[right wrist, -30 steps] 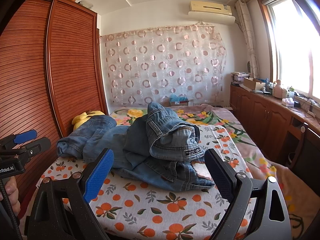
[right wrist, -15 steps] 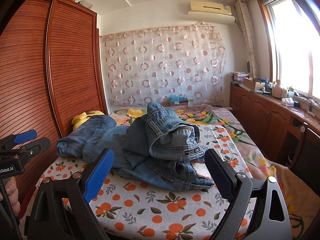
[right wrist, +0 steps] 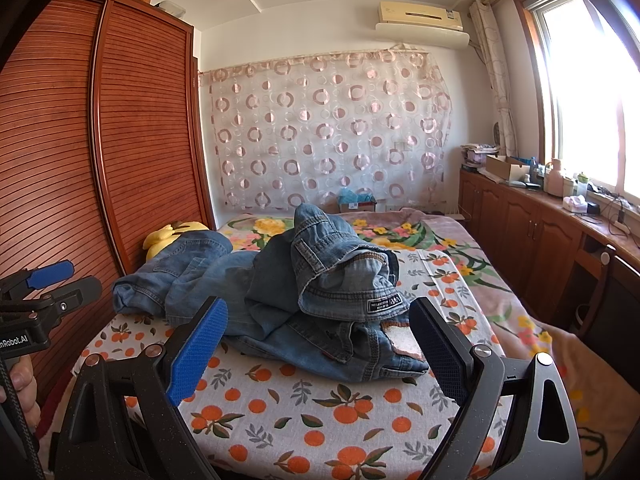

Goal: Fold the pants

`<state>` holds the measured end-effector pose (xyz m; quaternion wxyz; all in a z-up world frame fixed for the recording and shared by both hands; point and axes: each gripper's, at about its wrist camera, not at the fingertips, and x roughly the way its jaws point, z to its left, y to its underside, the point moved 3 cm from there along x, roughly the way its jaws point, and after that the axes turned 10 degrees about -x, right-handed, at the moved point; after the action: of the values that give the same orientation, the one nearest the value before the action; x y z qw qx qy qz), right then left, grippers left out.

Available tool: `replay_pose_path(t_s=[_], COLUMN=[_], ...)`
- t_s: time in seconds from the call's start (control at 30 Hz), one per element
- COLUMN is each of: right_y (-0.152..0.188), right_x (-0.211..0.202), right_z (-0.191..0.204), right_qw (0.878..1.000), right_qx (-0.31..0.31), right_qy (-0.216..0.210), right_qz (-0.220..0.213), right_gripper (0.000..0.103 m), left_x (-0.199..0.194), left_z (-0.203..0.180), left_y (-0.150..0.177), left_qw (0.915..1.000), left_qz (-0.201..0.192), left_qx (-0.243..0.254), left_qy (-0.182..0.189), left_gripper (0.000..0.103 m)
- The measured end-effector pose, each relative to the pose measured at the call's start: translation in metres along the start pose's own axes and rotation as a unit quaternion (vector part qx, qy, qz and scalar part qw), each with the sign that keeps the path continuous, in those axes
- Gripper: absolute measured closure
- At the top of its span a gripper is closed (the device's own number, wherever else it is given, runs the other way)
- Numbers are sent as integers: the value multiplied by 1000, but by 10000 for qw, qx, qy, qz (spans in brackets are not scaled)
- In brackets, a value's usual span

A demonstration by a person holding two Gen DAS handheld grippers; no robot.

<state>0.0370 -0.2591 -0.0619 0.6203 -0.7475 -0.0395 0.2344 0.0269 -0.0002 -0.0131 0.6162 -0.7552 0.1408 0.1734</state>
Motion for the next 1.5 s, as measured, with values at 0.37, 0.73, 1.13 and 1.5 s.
replay_pose_path(t_s=[0.37, 0.73, 1.13, 1.5], right_y=[0, 10, 17, 14], right_x=[0, 12, 42, 66], right_z=[0, -6, -35, -49], right_qw=[10000, 9997, 9981, 9973], right_qx=[2, 102, 154, -11], right_qy=[-1, -73, 23, 89], right_qz=[-2, 218, 595, 733], right_gripper=[10, 10, 10, 28], left_x=[0, 11, 90, 140], left_z=[0, -6, 7, -15], left_y=[0, 5, 43, 35], left_qw=[10000, 9996, 9943, 9885], left_qz=[-4, 278, 1060, 1303], left_qx=[2, 4, 84, 505], left_qy=[-4, 75, 91, 579], left_gripper=[14, 14, 14, 19])
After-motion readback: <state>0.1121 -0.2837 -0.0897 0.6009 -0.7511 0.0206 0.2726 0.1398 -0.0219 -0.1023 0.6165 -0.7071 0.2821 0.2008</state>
